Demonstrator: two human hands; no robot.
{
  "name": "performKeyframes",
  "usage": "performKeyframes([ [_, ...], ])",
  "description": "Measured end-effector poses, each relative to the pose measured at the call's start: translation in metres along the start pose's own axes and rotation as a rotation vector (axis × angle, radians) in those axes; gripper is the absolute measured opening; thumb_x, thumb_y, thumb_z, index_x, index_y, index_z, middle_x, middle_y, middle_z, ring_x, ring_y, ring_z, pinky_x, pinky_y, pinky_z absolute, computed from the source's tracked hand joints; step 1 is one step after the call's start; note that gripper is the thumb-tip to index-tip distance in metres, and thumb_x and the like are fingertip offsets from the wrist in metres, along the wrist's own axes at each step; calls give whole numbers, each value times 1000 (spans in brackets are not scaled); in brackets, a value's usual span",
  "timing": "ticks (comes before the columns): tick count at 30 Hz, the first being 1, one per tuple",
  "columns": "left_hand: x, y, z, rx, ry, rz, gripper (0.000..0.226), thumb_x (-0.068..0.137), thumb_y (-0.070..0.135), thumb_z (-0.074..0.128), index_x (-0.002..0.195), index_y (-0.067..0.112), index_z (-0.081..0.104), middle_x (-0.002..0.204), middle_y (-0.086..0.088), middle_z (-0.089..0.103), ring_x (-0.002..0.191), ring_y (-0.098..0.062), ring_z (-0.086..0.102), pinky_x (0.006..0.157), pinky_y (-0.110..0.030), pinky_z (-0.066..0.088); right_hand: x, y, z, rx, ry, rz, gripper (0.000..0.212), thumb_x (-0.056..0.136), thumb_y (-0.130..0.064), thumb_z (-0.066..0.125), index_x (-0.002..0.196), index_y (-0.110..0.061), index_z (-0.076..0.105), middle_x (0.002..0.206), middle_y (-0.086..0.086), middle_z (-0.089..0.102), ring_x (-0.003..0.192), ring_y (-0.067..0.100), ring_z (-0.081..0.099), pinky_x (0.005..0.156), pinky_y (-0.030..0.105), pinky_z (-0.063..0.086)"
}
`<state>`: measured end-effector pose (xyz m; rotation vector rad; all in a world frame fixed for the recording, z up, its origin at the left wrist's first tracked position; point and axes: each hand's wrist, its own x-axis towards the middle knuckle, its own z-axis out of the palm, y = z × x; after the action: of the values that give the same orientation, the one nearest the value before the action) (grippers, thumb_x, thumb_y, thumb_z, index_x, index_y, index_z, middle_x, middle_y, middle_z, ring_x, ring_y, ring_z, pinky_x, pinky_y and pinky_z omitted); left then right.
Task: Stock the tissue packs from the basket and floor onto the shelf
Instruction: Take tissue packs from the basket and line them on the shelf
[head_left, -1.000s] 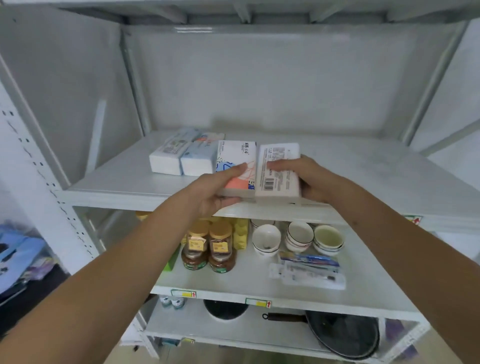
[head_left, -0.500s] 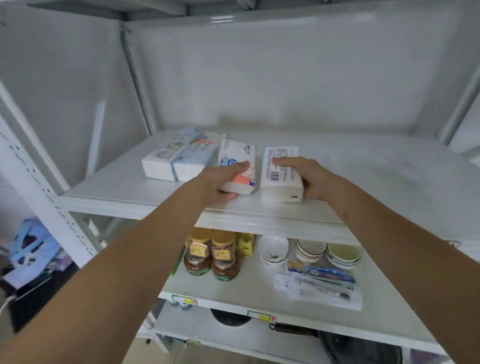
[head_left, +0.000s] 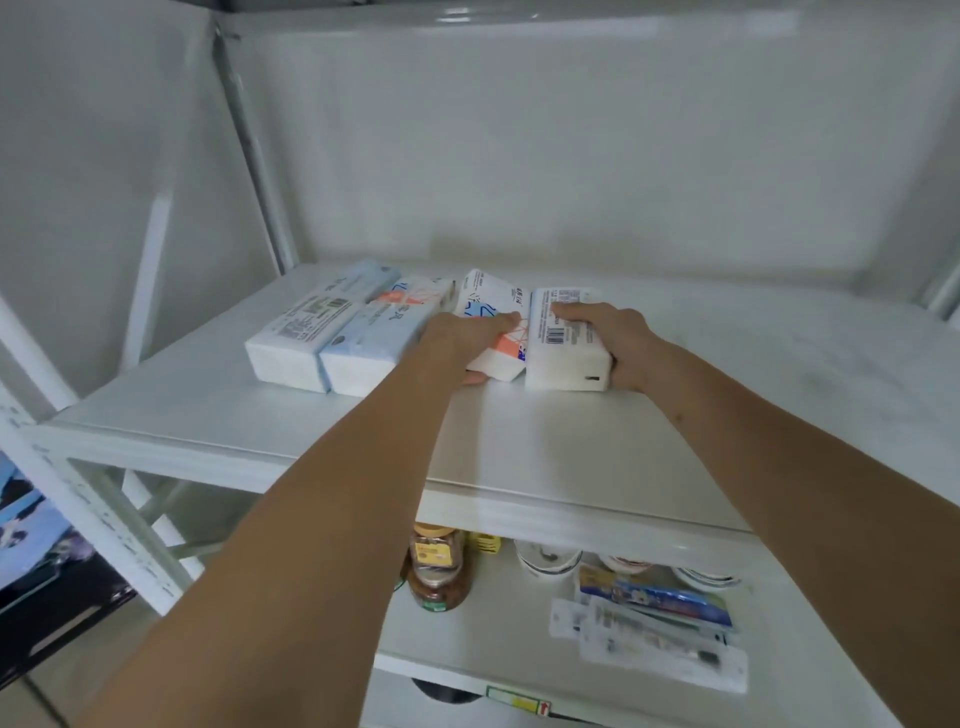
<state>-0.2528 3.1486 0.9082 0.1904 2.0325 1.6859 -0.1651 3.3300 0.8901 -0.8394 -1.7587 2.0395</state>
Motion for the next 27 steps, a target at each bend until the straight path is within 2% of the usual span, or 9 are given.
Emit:
performKeyframes([
  [3, 16, 7, 6, -4, 62, 55, 56, 78, 34, 91, 121, 11, 63, 108, -9, 75, 94, -27, 76, 83, -47, 65, 20, -2, 8, 31, 37, -34, 37, 73, -21, 93, 102, -2, 78, 96, 19, 83, 75, 33, 81, 76, 60, 65],
  [7, 27, 5, 16, 125, 169, 155, 71, 89, 31, 78, 146, 4, 45, 140, -15, 61, 126, -33, 63, 104, -46, 54, 48, -1, 15, 57, 117, -101, 62, 78, -31, 90, 126, 2, 70, 105, 21, 80, 70, 29, 77, 74, 51, 65],
  [10, 23, -6, 18, 363, 206, 249, 75, 92, 24, 67, 155, 9, 31, 153, -17, 45, 139, -35, 47, 113, -44, 44, 56, 0, 11, -67, 138, -167, 45, 73, -48, 80, 96, -10, 73, 99, 17, 80, 85, 37, 77, 83, 52, 63],
  [13, 15, -11, 8, 612, 179, 335, 75, 92, 20, 64, 156, 9, 28, 153, -18, 38, 143, -36, 39, 114, -41, 38, 44, 5, -5, -250, 61, -281, 45, 70, -65, 74, 70, -23, 56, 78, -4, 75, 78, 26, 71, 71, 35, 52],
  [15, 14, -10, -1, 873, 178, 398, 61, 93, 21, 64, 147, 9, 40, 147, -17, 45, 138, -37, 44, 107, -43, 42, 30, 13, -20, -423, -66, -311, 46, 70, -71, 77, 85, -30, 64, 91, -14, 80, 82, 10, 76, 72, 29, 54],
  [16, 14, -9, -6, 1002, 174, 424, 54, 94, 21, 64, 143, 9, 44, 144, -17, 48, 135, -38, 48, 103, -44, 45, 24, 16, -26, -571, -125, -337, 53, 69, -71, 80, 105, -34, 66, 103, -20, 80, 89, 3, 76, 77, 26, 56],
  [19, 20, 0, -15, 1255, 179, 482, 43, 97, 17, 62, 138, 12, 52, 135, -16, 53, 125, -39, 56, 83, -41, 43, 18, 20, -35, -934, -157, -385, 105, 72, -54, 89, 158, -32, 33, 128, -22, 67, 106, 3, 69, 85, 23, 51],
  [22, 28, 14, -18, 1489, 240, 583, 38, 97, 21, 61, 134, 15, 57, 127, -14, 58, 117, -37, 62, 76, -37, 38, 21, 18, -24, -982, -86, -396, 114, 83, -41, 86, 168, -20, 14, 131, -9, 54, 112, 16, 55, 86, 27, 42],
  [27, 41, 29, -19, 1832, 318, 650, 40, 91, 27, 66, 131, 24, 60, 123, -5, 61, 121, -28, 54, 75, -37, 36, 26, 25, -5, -915, -3, -383, 100, 87, -36, 82, 164, -17, 20, 125, 1, 52, 111, 21, 51, 82, 28, 40],
])
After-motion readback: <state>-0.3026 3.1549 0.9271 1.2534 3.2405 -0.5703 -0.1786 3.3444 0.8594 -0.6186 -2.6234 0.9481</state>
